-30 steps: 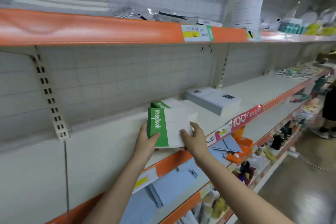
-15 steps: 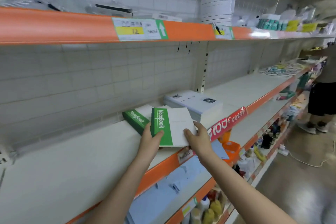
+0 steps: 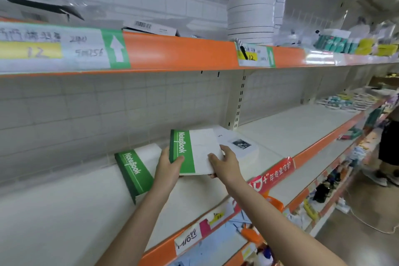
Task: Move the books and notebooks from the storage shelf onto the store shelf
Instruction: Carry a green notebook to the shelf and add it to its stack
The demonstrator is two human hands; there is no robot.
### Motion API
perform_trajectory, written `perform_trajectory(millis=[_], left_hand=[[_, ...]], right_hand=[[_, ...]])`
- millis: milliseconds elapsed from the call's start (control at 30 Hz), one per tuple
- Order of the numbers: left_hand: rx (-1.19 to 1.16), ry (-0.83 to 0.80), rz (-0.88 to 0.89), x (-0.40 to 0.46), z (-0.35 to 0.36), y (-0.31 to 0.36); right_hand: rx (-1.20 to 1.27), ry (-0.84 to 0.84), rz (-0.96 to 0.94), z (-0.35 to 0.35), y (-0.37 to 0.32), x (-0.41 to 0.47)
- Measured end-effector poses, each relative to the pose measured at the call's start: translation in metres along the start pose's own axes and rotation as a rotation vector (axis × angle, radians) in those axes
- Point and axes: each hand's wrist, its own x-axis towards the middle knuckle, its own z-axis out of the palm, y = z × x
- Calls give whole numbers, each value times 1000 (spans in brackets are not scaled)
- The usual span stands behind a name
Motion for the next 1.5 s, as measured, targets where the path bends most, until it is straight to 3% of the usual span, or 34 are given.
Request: perform_trajectory(millis=[633, 833, 1033, 1167, 1267, 1500], left_hand=[[-103, 477, -112, 4, -69, -14], [164, 680, -87, 13, -61, -31], [226, 741, -127, 24, -62, -76], [349, 699, -156, 35, -74, -108], [459, 675, -172, 22, -60, -71], [564, 625, -206, 20, -59, -63]], right_hand=[[56, -375, 33, 99, 2, 36], [-2, -415, 6, 111, 18, 55], [-86, -535, -24, 112, 35, 61], [-204, -585, -60, 110, 41, 64], [-263, -597, -98, 112, 44, 62], [-335, -702, -110, 109, 38, 60]])
